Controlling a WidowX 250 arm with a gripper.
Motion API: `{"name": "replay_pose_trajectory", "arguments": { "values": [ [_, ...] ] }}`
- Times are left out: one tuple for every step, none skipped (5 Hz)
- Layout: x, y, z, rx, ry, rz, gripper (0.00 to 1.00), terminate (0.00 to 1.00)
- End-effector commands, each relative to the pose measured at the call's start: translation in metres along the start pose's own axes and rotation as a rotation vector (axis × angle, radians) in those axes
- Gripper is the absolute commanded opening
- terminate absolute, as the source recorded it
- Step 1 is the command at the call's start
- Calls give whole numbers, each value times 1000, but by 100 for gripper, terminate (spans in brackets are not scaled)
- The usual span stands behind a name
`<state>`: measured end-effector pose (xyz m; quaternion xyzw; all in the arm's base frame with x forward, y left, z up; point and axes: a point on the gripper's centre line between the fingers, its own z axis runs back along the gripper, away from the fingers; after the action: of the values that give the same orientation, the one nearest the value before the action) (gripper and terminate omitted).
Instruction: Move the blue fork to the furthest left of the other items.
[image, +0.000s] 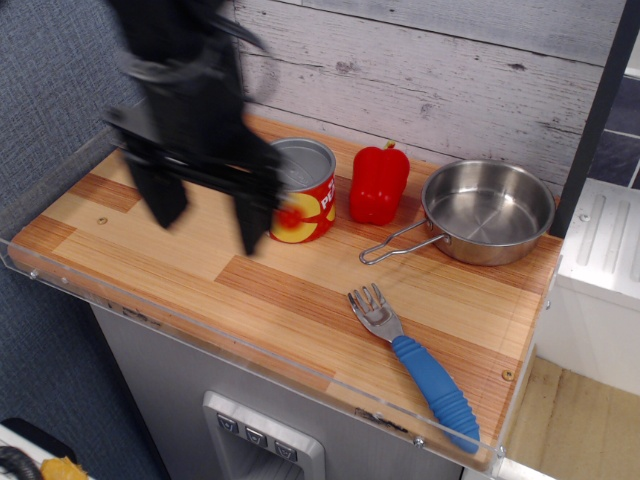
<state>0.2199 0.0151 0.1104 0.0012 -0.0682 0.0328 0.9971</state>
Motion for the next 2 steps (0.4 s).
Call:
{"name": "replay_pose_trajectory", "arguments": {
  "values": [
    [18, -64, -32, -81, -54, 133, 100, 0],
    [19, -87, -48, -31, -50, 262, 100, 0]
  ]
}}
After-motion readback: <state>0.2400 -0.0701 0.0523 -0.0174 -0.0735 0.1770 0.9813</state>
